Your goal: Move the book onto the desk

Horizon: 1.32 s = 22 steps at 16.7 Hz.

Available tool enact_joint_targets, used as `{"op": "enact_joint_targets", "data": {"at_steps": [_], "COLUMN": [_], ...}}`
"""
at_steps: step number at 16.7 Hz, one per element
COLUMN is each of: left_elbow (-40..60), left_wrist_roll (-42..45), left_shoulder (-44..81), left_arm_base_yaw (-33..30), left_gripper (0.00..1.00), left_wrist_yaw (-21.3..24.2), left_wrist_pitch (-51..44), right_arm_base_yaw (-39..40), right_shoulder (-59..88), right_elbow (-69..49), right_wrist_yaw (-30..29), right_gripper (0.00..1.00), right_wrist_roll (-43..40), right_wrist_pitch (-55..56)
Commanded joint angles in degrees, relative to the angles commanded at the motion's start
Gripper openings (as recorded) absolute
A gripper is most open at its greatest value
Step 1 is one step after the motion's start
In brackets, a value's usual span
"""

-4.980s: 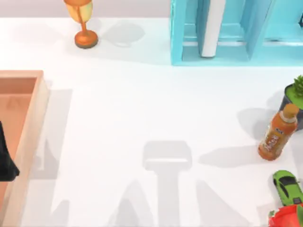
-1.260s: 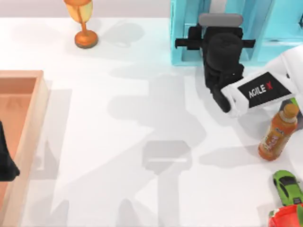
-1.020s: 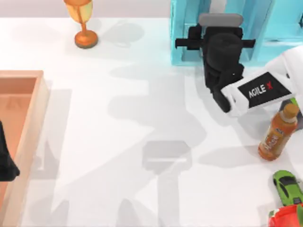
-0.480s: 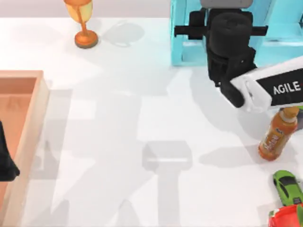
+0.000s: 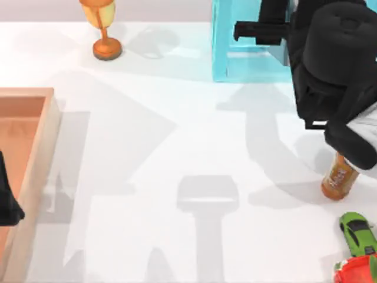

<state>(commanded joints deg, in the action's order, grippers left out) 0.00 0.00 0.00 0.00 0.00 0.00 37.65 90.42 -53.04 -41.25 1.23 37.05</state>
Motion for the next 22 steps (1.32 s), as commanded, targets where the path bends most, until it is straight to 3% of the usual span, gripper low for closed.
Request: {"op": "enact_joint_targets", "data": {"at_steps": [8, 11, 15, 22], "left_elbow": [0.0, 0.0, 0.0, 0.0], "left_wrist_roll": [0.0, 0.0, 0.0, 0.0], "left_shoulder": [0.0, 0.0, 0.0, 0.0], "left_arm_base_yaw": [0.0, 0.0, 0.0, 0.0], "left_gripper": [1.0, 1.0, 1.0, 1.0], "left_wrist_yaw": [0.0, 0.0, 0.0, 0.0], "left_wrist_pitch": [0.0, 0.0, 0.0, 0.0], "right_arm_base_yaw": [1.4, 4.1, 12.0, 27.9], "right_shoulder": [-2.8, -1.3, 3.6, 14.6], "right_elbow": [1.9, 0.8, -1.0, -0.4], "right_wrist_yaw": [-0.8, -1.9, -5.2, -12.3], "right_gripper": [0.0, 0.0, 0.0, 0.0], "right_wrist_roll": [0.1, -3.7, -17.4, -52.8], "right_wrist_pitch": [-1.3, -0.8, -0.7, -4.6]}}
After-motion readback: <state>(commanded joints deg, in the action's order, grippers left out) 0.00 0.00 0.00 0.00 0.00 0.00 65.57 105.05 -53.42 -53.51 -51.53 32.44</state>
